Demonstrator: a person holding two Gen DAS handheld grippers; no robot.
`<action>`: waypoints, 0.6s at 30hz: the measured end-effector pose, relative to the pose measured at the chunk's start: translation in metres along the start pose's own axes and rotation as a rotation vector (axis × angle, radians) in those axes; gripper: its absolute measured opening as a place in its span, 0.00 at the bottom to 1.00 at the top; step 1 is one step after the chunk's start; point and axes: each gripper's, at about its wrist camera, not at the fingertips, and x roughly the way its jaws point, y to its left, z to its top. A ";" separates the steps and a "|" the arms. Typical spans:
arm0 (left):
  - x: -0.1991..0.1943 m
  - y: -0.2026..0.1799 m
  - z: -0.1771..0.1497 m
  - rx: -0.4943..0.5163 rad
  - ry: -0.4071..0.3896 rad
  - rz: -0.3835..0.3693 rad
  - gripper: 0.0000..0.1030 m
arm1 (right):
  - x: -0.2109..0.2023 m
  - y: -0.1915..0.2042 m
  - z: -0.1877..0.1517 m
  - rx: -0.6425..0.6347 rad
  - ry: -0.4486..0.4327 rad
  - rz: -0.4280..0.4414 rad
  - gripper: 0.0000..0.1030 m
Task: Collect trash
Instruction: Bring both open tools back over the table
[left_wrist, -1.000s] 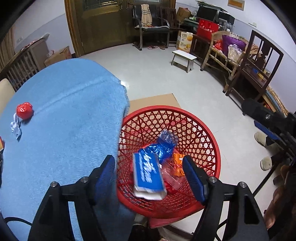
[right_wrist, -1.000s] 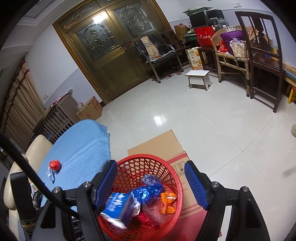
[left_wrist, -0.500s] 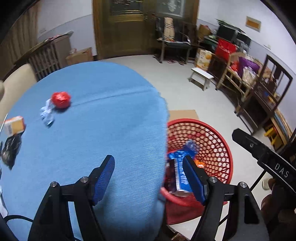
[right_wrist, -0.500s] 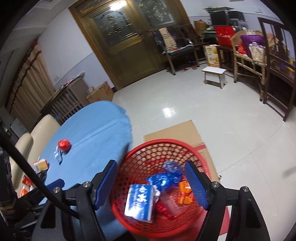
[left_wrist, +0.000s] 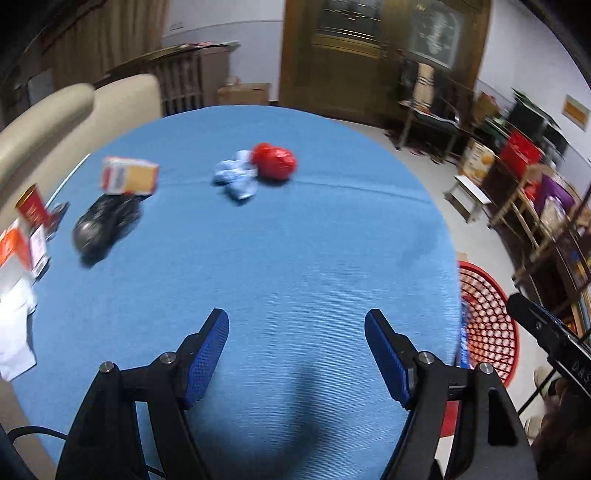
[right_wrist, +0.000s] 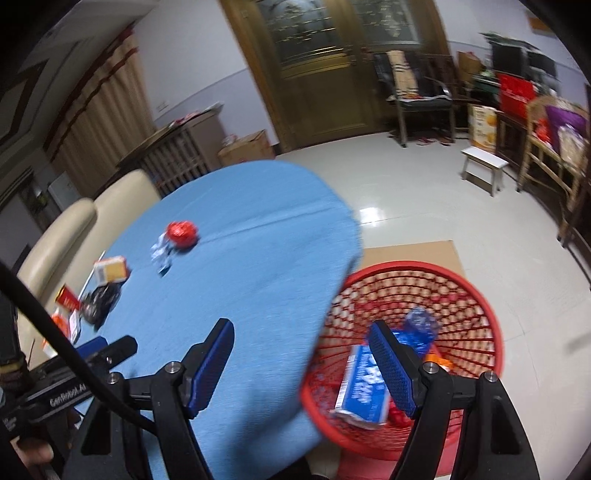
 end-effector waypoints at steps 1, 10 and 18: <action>-0.001 0.009 -0.001 -0.016 -0.001 0.010 0.74 | 0.002 0.007 -0.001 -0.013 0.005 0.006 0.76; -0.002 0.063 -0.005 -0.106 -0.008 0.075 0.74 | 0.023 0.059 -0.012 -0.126 0.068 0.057 0.76; 0.002 0.093 -0.006 -0.157 -0.003 0.109 0.75 | 0.043 0.094 -0.023 -0.215 0.122 0.091 0.76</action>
